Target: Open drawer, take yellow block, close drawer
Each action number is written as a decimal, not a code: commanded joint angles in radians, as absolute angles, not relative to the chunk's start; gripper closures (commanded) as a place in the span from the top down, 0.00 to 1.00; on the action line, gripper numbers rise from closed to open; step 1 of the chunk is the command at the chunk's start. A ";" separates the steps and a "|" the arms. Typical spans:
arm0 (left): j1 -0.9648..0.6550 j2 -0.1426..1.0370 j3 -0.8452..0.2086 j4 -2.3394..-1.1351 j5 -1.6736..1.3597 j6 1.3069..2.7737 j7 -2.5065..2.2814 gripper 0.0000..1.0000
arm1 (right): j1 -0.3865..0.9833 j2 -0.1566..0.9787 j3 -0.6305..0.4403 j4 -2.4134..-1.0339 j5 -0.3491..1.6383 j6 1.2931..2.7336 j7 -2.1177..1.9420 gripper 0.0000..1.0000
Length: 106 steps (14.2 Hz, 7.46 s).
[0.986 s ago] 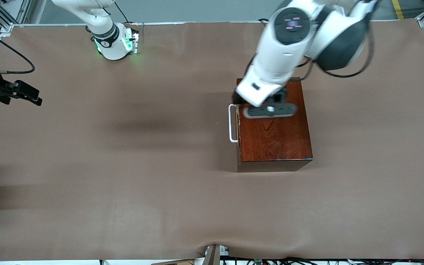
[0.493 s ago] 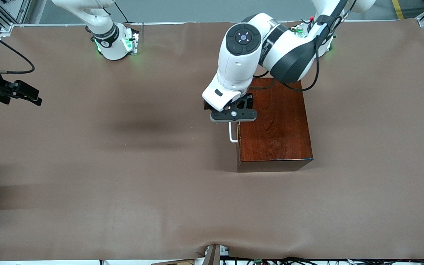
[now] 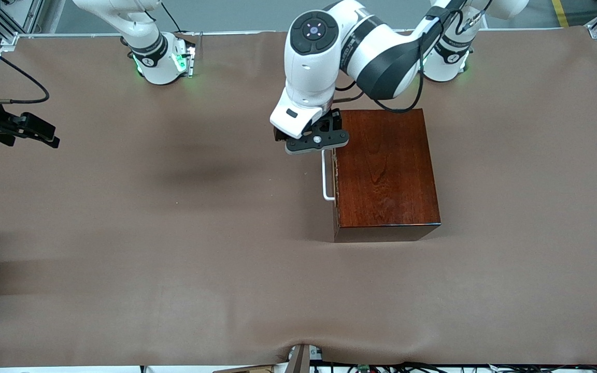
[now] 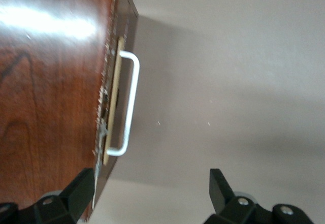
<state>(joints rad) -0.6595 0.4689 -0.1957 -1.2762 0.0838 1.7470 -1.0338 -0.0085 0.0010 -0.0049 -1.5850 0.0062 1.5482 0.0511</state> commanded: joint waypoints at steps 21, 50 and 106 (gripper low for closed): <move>-0.769 0.704 -0.147 -1.243 0.305 1.921 -1.035 1.00 | -0.014 -0.025 -0.003 -1.594 0.017 1.526 0.060 1.00; -0.772 0.781 -0.147 -1.241 0.199 1.881 -0.986 1.00 | -0.015 -0.021 -0.003 -1.595 0.017 1.523 0.060 1.00; -0.799 0.758 -0.149 -1.190 0.177 2.214 -0.989 1.00 | -0.006 -0.011 -0.002 -1.589 0.008 1.526 0.061 1.00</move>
<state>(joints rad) -0.8194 0.7870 -0.1435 -1.2134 0.1996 2.2671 -0.9886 -0.0084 -0.0011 -0.0078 -1.5872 0.0062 1.5289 0.0511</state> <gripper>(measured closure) 0.000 0.000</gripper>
